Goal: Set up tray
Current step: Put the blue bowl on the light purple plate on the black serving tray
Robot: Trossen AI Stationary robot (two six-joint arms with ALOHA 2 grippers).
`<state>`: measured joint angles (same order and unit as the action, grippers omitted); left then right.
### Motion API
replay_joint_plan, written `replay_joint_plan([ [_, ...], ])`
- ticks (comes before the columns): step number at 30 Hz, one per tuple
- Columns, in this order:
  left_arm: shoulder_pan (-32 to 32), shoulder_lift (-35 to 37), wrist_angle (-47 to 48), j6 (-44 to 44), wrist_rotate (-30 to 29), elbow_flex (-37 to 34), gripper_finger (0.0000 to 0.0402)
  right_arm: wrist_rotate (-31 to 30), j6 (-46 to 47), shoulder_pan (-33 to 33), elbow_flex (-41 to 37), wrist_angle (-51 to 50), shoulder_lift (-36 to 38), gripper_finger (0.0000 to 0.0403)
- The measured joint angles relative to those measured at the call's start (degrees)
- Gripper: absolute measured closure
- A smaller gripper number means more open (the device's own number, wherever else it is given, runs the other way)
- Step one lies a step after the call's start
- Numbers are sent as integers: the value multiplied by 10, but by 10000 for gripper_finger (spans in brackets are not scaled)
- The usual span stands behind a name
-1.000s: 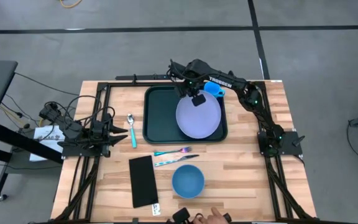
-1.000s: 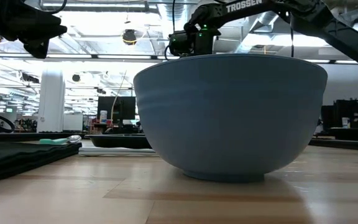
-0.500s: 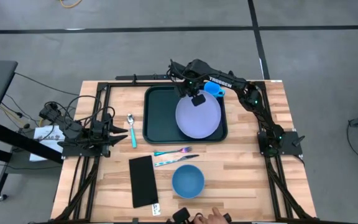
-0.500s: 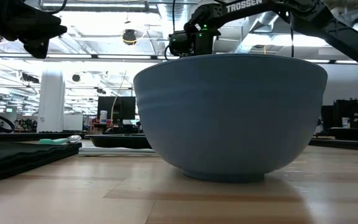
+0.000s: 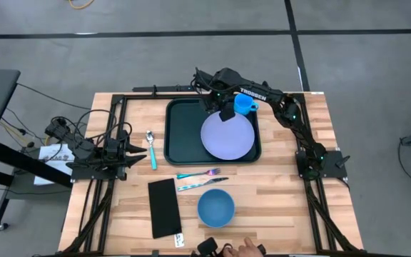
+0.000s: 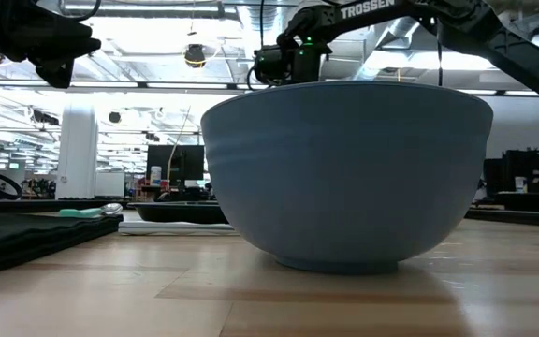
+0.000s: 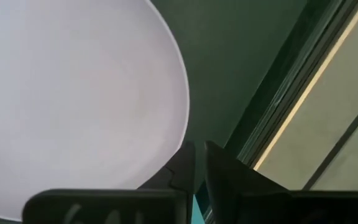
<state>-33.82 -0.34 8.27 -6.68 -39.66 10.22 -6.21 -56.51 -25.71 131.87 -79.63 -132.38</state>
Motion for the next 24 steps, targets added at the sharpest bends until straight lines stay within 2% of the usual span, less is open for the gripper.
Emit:
replay_joint_plan([
  [5, 0, 0, 0, 0, 0, 0, 307, -15, 31, 3, 0, 2, 12, 376],
  [11, 0, 0, 0, 0, 0, 0, 307, -10, 163, 17, 0, -5, 38, 378],
  [15, 0, 0, 0, 0, 0, 0, 307, 59, 265, 29, 0, -50, 44, 385],
  [19, 0, 0, 0, 0, 0, 0, 307, 146, 287, 55, -1, -107, 41, 381],
  [24, 0, 0, 0, 0, 1, 0, 307, 194, 291, 108, -19, -103, 38, 350],
])
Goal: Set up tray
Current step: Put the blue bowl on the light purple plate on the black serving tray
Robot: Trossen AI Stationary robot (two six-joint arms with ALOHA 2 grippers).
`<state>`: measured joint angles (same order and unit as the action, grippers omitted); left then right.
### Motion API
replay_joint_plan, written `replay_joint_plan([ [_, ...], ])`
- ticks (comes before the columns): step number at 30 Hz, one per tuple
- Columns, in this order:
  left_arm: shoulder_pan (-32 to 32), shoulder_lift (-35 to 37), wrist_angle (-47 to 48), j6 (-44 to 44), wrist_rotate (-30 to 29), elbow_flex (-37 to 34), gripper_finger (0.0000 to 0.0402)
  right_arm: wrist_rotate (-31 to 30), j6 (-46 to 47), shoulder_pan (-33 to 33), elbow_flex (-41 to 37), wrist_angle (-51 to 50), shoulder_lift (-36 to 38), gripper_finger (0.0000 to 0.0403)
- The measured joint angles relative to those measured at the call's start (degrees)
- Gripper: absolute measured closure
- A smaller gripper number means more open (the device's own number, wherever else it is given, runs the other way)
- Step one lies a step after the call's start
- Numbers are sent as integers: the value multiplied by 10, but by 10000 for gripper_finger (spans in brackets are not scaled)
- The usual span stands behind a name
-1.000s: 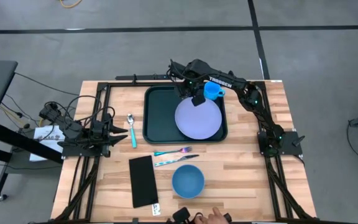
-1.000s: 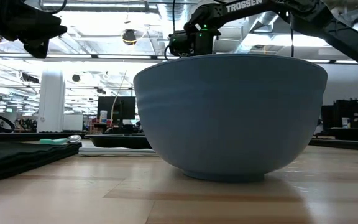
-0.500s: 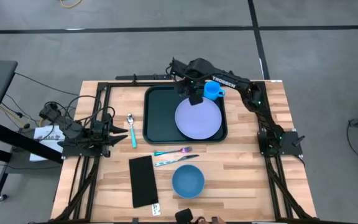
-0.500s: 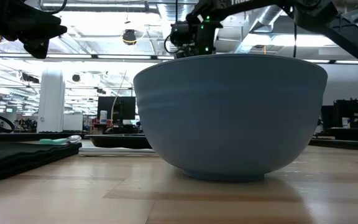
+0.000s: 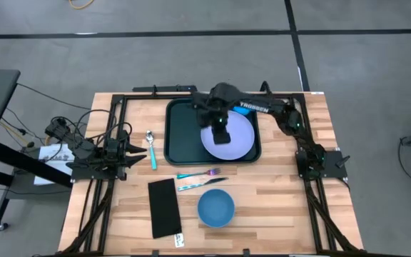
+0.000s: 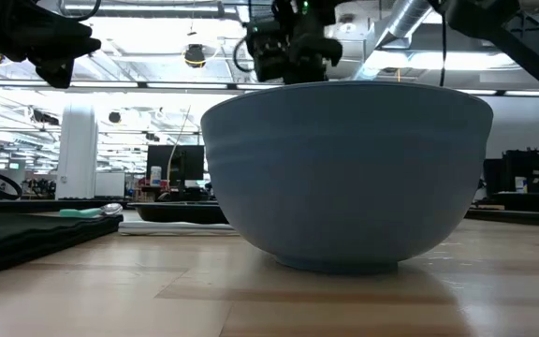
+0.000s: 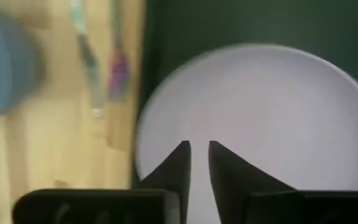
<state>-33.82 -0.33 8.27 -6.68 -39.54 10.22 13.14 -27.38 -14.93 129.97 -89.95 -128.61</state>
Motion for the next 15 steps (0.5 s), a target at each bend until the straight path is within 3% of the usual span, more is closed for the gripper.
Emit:
replay_joint_plan([
  [9, 0, 0, 0, 0, 0, 0, 307, 5, 38, 88, -54, -1, 1, 283],
  [15, 0, 0, -2, -12, 3, 0, 307, 5, 79, 116, -173, -1, 71, 266],
])
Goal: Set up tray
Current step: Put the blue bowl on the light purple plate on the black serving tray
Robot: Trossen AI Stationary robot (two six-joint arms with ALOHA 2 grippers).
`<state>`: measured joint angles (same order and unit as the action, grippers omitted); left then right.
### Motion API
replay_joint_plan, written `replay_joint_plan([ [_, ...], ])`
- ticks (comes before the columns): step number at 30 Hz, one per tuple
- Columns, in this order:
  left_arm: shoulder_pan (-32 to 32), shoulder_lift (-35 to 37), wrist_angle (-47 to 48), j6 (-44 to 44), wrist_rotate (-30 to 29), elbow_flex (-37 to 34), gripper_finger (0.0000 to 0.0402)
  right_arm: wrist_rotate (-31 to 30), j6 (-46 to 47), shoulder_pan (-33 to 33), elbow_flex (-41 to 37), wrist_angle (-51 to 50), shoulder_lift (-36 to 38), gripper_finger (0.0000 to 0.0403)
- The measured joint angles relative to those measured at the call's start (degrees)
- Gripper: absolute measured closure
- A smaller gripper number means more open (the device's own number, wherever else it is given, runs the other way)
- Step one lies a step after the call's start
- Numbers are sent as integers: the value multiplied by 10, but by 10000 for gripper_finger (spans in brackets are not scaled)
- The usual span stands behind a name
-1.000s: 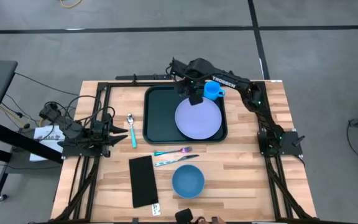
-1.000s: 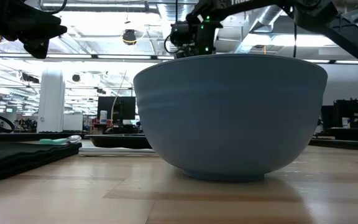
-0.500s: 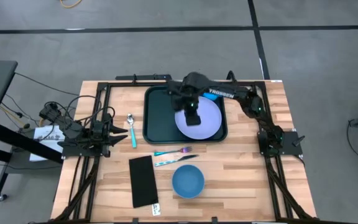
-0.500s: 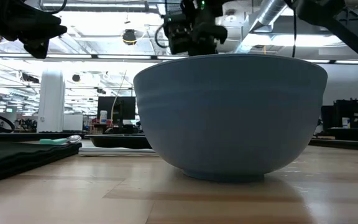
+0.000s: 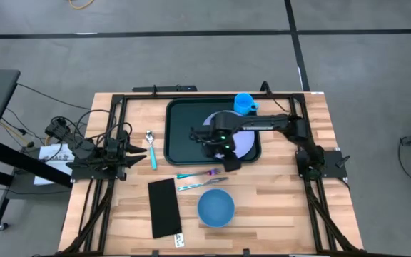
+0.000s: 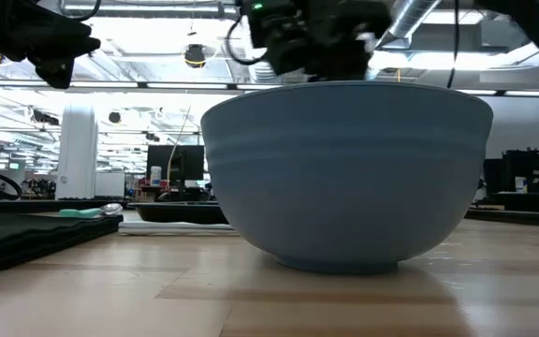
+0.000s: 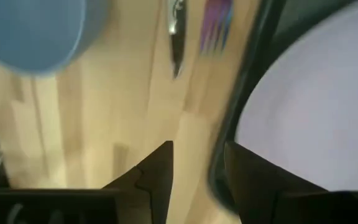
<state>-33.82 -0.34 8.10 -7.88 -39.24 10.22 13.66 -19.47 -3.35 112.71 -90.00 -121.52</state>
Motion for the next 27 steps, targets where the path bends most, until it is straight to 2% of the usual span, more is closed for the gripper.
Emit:
replay_joint_plan([
  [4, 0, 0, -1, -4, 0, 0, 307, -1, 52, -4, -121, 16, 89, 271],
  [6, 0, 0, -1, -4, 0, 0, 307, -1, 84, -8, -189, 76, 148, 275],
  [10, 0, 0, -2, -4, 0, 0, 307, -3, 152, -9, -329, 299, 252, 282],
  [13, 0, 0, -6, -4, 0, 0, 307, -2, 240, 0, -402, 475, 299, 284],
  [16, 0, 0, -10, -3, 0, 0, 307, -2, 278, 16, -423, 542, 309, 284],
  [23, 0, 0, -12, -3, 1, 0, 307, 0, 213, 70, -418, 536, 288, 284],
  [27, 0, 0, -17, -3, 1, 0, 307, 0, 209, 104, -415, 528, 267, 284],
])
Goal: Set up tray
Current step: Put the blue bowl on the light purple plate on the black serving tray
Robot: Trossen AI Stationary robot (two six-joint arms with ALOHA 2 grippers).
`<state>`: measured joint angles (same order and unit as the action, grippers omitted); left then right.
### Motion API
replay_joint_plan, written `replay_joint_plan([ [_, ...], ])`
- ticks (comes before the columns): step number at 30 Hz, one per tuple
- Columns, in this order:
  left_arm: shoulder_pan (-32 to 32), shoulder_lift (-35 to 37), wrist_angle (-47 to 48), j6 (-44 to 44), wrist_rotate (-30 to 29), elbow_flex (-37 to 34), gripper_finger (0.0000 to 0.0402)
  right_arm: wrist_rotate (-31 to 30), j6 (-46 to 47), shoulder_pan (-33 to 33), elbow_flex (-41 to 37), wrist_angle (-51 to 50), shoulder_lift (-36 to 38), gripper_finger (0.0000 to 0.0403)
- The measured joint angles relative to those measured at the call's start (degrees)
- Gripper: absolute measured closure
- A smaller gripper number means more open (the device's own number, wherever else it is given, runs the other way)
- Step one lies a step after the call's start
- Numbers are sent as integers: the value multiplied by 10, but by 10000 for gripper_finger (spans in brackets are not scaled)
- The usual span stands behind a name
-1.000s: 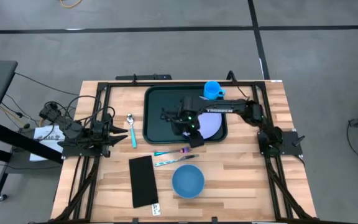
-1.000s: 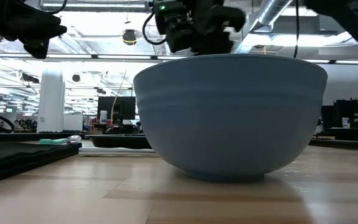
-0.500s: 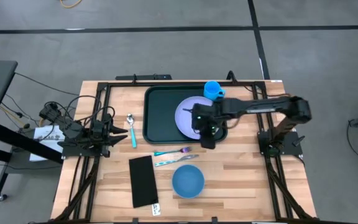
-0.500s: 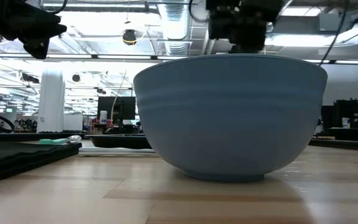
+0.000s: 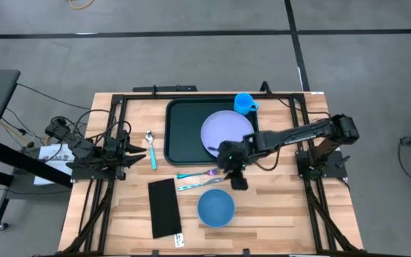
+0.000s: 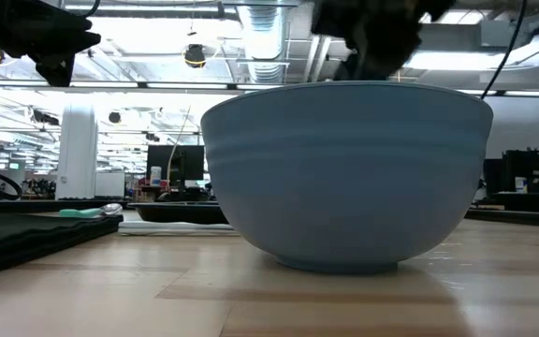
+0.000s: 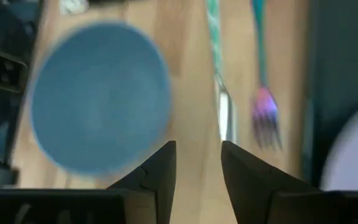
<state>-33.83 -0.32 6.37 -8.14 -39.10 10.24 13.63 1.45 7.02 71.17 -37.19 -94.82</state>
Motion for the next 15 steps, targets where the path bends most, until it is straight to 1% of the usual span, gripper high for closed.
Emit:
replay_joint_plan([
  [3, 0, 0, 0, -6, 6, 0, 307, -1, 5, 20, 6, -21, -25, 284],
  [6, 0, 0, -1, -17, 19, 0, 307, -2, 20, 37, 25, -14, -52, 284],
  [13, 0, -1, -5, -28, 28, 0, 307, -4, 20, 60, 91, -19, -114, 284],
  [15, 0, -1, -5, -34, 28, 0, 307, -8, 18, 62, 108, -46, -125, 284],
])
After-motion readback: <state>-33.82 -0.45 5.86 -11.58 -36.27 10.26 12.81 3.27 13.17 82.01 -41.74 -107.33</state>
